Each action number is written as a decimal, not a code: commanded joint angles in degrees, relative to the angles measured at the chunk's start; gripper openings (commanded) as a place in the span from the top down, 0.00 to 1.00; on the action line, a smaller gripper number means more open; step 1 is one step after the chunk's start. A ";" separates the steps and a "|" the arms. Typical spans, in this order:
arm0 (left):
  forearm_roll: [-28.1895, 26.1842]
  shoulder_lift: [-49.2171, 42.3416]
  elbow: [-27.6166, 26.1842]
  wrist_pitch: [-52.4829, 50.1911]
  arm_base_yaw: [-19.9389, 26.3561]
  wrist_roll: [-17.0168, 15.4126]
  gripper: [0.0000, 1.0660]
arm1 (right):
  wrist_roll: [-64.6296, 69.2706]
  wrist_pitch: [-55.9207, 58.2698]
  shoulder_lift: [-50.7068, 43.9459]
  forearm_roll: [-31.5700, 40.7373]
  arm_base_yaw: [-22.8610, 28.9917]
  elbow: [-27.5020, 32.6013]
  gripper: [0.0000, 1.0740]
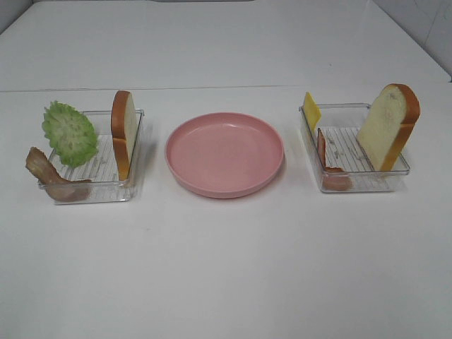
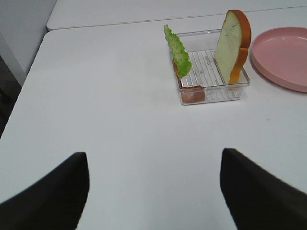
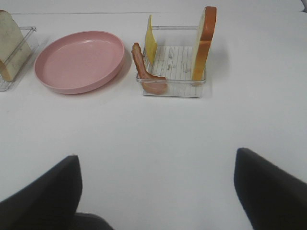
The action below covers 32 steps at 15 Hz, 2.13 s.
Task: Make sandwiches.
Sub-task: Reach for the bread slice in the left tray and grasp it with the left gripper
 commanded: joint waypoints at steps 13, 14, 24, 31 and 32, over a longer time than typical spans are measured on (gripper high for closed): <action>-4.35 47.90 -17.07 -14.04 0.06 -1.26 0.32 | -0.52 -0.52 -0.69 0.17 0.00 0.29 0.25; -4.58 59.13 -24.92 -10.43 0.06 -1.26 0.32 | -0.52 -0.52 -0.69 0.17 0.00 0.29 0.25; -4.53 100.84 -61.76 5.27 -12.72 -7.85 0.32 | -0.52 -0.52 -0.69 0.17 0.00 0.29 0.25; 8.48 115.74 -79.13 13.01 -25.44 -21.31 0.32 | -0.52 -0.52 -0.69 0.17 0.00 0.29 0.25; 8.48 116.88 -79.98 13.29 -26.24 -22.35 0.32 | -0.52 -0.52 -0.69 0.17 0.00 0.29 0.25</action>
